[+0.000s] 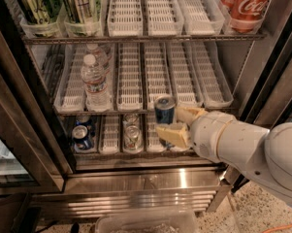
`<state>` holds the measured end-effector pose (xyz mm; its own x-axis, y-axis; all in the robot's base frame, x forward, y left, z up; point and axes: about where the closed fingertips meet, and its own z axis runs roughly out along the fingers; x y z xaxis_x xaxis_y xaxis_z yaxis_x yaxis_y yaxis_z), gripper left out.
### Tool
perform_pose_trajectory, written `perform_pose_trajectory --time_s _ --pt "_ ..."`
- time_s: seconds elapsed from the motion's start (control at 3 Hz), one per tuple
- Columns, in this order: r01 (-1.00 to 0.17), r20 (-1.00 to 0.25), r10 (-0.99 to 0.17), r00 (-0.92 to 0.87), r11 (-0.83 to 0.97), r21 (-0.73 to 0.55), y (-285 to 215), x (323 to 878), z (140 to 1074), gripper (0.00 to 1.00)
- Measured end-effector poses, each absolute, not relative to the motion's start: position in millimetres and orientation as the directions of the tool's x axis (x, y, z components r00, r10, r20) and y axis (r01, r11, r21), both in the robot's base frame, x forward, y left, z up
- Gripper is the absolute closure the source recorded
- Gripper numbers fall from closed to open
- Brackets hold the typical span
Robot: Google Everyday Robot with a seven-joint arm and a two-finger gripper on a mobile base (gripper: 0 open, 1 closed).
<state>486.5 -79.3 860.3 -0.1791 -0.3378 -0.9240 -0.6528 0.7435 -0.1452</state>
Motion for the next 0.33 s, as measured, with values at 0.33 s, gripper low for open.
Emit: perform_pose_trajectory --time_s 0.33 --pt "-0.704 -0.921 -0.341 -0.19 0.701 -0.114 -69.9 472.5 855.2 1.0"
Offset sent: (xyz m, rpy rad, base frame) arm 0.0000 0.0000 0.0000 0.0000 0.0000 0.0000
